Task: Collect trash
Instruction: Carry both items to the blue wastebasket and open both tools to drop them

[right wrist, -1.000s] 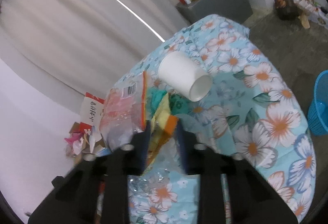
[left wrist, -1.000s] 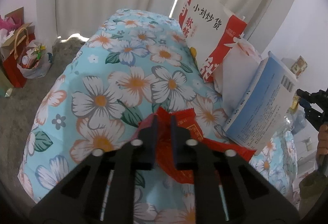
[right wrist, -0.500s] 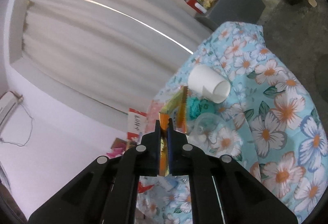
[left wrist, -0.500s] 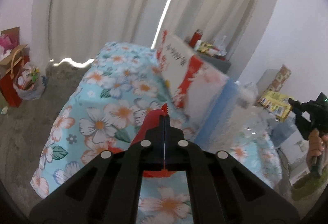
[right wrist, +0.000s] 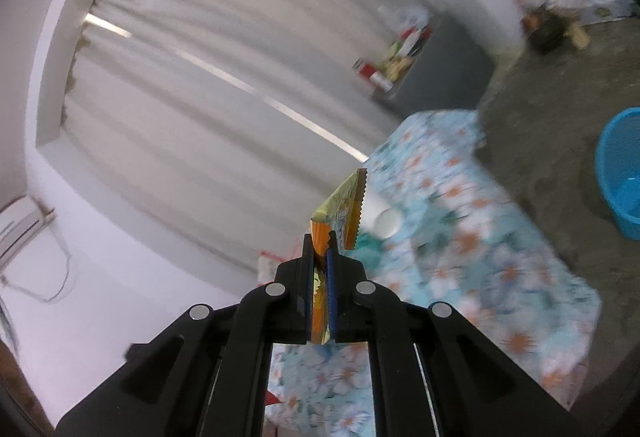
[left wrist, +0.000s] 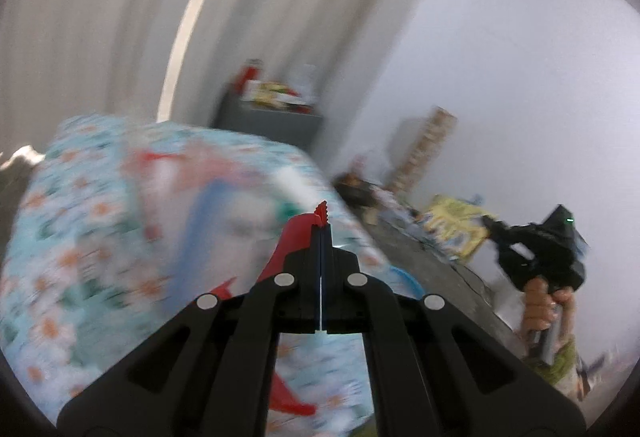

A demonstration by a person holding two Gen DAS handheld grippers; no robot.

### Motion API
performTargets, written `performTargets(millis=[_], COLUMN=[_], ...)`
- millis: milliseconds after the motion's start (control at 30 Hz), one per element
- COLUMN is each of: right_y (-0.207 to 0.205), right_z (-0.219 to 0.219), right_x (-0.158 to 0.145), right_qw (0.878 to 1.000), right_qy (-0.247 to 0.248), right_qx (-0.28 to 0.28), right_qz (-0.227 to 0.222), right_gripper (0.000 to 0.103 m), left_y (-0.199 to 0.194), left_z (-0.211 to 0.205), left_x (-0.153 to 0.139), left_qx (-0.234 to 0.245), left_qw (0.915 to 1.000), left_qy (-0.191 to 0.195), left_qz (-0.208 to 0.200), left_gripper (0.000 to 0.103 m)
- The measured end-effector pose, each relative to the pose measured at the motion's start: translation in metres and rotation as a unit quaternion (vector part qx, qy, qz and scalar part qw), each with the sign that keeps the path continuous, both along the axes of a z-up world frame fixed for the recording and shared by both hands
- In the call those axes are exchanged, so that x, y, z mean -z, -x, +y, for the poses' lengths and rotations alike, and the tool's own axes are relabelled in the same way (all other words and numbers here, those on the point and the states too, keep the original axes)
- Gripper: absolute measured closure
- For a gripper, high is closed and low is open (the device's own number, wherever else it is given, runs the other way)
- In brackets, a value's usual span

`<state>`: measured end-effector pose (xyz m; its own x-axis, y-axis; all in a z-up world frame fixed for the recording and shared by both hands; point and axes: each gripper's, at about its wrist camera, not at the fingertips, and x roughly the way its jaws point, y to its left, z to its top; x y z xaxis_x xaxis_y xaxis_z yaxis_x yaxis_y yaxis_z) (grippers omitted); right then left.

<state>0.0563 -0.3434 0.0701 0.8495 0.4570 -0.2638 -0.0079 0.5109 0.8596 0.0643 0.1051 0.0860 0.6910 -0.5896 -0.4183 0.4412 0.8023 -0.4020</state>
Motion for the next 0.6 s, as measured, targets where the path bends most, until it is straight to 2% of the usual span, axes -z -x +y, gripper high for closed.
performTargets(millis=[100,200,300,333,467,600], right_y=[0.022,0.043,0.062,0.067,0.075,0.066], right_z=[-0.029,-0.057,-0.086,-0.095,-0.126,-0.153], right_x=[0.007,0.013,0.022,0.027,0.056,0.094], right_qw=[0.999,0.995,0.986,0.983,0.970,0.954], right_qy=[0.006,0.015,0.034,0.036,0.034,0.036], right_qx=[0.047,0.099,0.157,0.174,0.227,0.273], right_qz=[0.009,0.023,0.038,0.045,0.079,0.123], right_gripper=[0.097,0.097,0.097,0.097,0.097,0.097], left_y=[-0.014,-0.044,-0.080,-0.092,-0.119,-0.148], left_z=[-0.057,-0.118,-0.188,-0.217,-0.324,-0.422], left_x=[-0.011,-0.014,-0.013,-0.014,-0.008,0.014], left_qx=[0.063,0.127,0.194,0.210,0.270,0.303], left_qw=[0.9980,0.9917,0.9784,0.9741,0.9559,0.9408], left_qy=[-0.009,-0.006,-0.004,-0.015,-0.058,-0.096], left_qz=[-0.009,0.014,0.071,0.081,0.099,0.119], left_gripper=[0.103,0.103,0.103,0.103,0.103,0.103])
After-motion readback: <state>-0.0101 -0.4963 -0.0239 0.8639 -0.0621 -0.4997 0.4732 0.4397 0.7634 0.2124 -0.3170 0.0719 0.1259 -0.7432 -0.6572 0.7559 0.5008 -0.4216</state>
